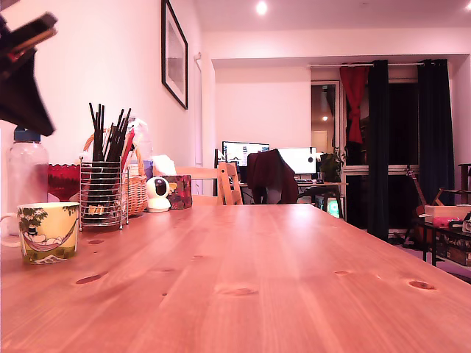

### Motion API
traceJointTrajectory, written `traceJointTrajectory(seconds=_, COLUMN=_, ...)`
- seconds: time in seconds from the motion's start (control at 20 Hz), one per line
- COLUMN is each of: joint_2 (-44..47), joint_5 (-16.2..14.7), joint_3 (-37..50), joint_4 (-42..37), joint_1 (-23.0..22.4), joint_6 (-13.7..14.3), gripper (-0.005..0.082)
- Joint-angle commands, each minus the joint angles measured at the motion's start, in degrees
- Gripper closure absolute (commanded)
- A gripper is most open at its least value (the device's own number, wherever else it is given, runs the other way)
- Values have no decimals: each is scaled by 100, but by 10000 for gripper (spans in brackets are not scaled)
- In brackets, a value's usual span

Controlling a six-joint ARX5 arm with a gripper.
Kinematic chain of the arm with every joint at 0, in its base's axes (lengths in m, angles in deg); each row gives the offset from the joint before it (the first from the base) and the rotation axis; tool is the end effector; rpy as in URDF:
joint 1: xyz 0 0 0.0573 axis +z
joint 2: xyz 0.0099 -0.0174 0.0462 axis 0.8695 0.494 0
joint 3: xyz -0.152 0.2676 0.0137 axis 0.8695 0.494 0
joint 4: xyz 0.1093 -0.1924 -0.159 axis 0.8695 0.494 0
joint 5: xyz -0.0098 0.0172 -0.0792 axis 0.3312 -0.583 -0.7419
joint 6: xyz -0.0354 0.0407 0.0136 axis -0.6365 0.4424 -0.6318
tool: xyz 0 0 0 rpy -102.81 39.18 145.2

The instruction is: Pick the coffee capsule and then drop it inside the coffee cup in front of you

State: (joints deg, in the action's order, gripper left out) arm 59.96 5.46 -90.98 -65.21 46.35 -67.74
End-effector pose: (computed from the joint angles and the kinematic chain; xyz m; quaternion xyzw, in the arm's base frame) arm 0.2146 -0.0617 0.2888 -0.0586 0.3695 -0.2039 0.9047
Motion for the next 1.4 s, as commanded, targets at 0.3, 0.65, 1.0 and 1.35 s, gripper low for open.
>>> traceJointTrajectory(seconds=0.3, joint_2=-623, joint_5=-15, joint_3=752, joint_4=-345, joint_1=-686, joint_6=-450, gripper=779)
traceJointTrajectory(seconds=0.65, joint_2=-629, joint_5=133, joint_3=752, joint_4=-306, joint_1=-887, joint_6=-570, gripper=779)
traceJointTrajectory(seconds=1.0, joint_2=-629, joint_5=634, joint_3=758, joint_4=-197, joint_1=-1115, joint_6=-776, gripper=778)
traceJointTrajectory(seconds=1.35, joint_2=-629, joint_5=1248, joint_3=763, joint_4=-179, joint_1=-1506, joint_6=-1478, gripper=775)
